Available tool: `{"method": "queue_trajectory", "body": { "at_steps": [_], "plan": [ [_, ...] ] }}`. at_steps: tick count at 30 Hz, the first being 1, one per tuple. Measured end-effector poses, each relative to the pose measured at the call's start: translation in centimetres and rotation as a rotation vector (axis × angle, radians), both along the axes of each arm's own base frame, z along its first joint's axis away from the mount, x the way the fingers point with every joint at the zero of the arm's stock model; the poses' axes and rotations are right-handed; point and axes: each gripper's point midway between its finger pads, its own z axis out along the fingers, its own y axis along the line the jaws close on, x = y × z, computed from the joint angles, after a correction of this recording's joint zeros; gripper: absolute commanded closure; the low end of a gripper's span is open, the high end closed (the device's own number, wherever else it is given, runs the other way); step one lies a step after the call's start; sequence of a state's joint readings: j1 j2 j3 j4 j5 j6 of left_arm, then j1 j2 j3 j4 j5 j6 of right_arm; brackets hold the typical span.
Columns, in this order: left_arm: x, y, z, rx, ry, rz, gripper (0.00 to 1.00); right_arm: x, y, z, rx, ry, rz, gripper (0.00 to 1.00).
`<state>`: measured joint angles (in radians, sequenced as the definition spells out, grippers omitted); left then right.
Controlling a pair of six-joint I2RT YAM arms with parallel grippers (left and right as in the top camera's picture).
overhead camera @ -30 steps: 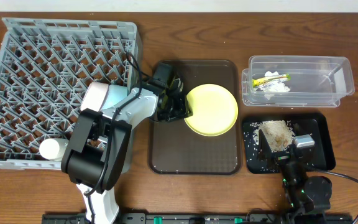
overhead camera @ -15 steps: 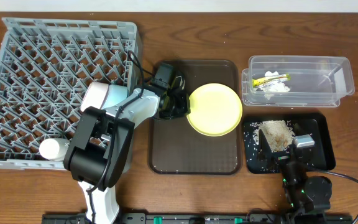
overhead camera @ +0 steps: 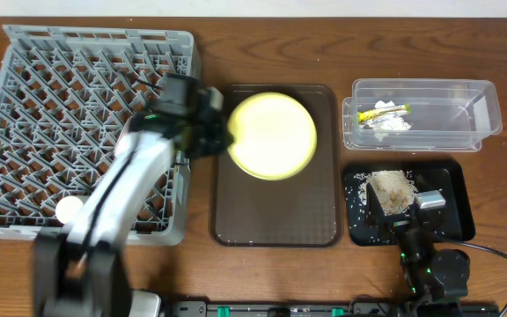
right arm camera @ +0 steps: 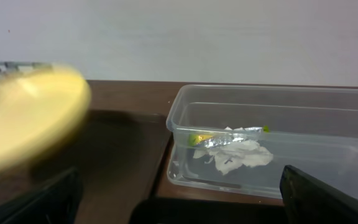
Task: Sort waste into correct bins and load items into the dishwasher
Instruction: 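Lift the yellow plate and carry it over the dish rack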
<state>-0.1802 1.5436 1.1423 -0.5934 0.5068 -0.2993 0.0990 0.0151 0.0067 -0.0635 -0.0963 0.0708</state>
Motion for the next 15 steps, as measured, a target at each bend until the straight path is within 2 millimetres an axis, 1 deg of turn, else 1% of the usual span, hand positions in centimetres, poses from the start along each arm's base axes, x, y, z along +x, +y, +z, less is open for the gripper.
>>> {"method": "queue_trajectory", "body": {
  "at_steps": [2,3,4,5,8,9,10,14,15],
  "plan": [
    [-0.4,2.6,3.0,0.043,-0.083,0.055,0.92,0.0,0.0,0.0,0.0,0.0,0.0,0.01],
    [-0.7,4.2,4.2,0.076,-0.116,0.092,0.92,0.0,0.0,0.0,0.0,0.0,0.0,0.01],
    [-1.1,6.2,5.3,0.122,-0.147,0.144,0.92,0.0,0.0,0.0,0.0,0.0,0.0,0.01],
    [-1.5,7.7,6.0,0.162,-0.165,0.186,0.92,0.0,0.0,0.0,0.0,0.0,0.0,0.01],
    [-2.7,14.2,8.4,0.372,-0.249,0.364,0.92,0.0,0.0,0.0,0.0,0.0,0.0,0.01],
    [-3.0,15.8,9.0,0.432,-0.268,0.41,0.92,0.0,0.0,0.0,0.0,0.0,0.0,0.01],
    [-3.4,18.0,9.8,0.52,-0.293,0.467,0.92,0.0,0.0,0.0,0.0,0.0,0.0,0.01],
    [-4.1,23.4,12.1,0.789,-0.341,0.614,0.92,0.0,0.0,0.0,0.0,0.0,0.0,0.01],
    [-4.0,24.1,12.3,0.824,-0.345,0.628,0.92,0.0,0.0,0.0,0.0,0.0,0.0,0.01]
  ]
}}
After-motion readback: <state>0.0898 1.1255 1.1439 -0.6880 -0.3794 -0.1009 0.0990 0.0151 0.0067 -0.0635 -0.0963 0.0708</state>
